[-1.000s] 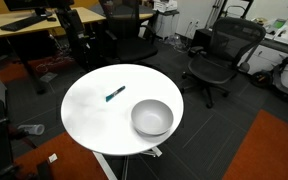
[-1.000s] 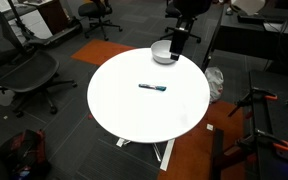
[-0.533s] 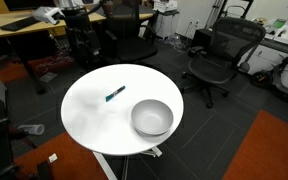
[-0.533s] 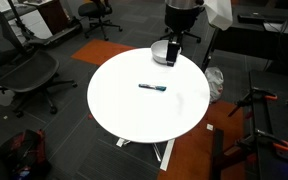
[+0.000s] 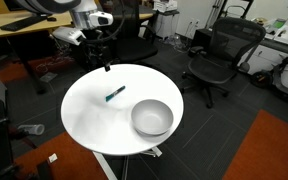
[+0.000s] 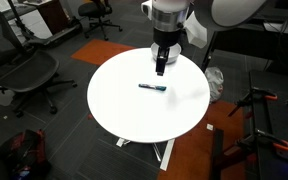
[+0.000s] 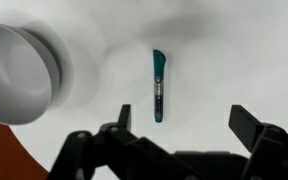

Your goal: Move the green marker to the left of the table

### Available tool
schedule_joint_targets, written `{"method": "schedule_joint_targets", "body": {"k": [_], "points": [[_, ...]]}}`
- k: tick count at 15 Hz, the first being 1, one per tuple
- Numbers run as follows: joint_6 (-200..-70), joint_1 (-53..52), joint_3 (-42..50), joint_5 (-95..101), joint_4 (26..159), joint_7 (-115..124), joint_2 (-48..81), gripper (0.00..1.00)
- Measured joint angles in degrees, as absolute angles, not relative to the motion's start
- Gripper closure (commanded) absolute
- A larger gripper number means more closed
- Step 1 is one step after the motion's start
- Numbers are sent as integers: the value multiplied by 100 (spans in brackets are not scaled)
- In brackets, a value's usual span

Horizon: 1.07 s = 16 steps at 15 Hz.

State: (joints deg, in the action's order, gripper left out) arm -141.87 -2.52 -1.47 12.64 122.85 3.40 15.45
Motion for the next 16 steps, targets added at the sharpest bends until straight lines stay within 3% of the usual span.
{"method": "schedule_joint_targets", "body": {"k": [16], "points": [[-14357,0,-97,821,11196,-5,3146,0]]}}
